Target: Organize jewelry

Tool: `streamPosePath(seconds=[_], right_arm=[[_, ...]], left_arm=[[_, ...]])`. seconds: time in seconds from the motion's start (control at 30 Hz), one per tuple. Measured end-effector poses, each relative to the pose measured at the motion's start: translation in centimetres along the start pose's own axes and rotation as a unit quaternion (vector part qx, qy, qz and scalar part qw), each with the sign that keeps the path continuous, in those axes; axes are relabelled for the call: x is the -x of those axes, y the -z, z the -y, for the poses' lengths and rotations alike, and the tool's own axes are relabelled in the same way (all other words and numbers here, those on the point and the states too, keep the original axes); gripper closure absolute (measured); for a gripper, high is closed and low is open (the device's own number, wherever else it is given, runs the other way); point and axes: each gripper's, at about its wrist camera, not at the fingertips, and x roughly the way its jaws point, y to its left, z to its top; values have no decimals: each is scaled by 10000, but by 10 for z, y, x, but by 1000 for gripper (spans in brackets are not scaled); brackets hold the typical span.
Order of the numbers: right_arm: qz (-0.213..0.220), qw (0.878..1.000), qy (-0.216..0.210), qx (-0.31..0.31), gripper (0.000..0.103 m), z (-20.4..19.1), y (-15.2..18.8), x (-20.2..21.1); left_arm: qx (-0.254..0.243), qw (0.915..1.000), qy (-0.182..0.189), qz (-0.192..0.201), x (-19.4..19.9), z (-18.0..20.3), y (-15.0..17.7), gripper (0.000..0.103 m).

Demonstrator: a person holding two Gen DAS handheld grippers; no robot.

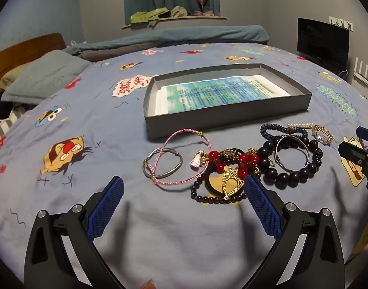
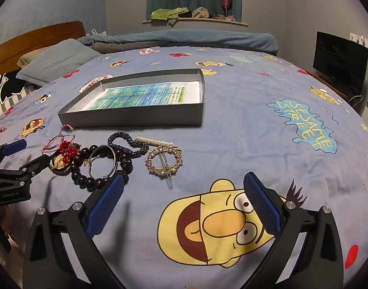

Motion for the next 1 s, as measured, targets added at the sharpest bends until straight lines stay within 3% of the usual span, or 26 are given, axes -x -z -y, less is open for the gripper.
streamPosePath(seconds=[1.0], right_arm=[[-5, 10000, 4, 1, 5, 1, 0, 0]], left_arm=[[-27, 10000, -31, -16, -1, 3, 2, 4]])
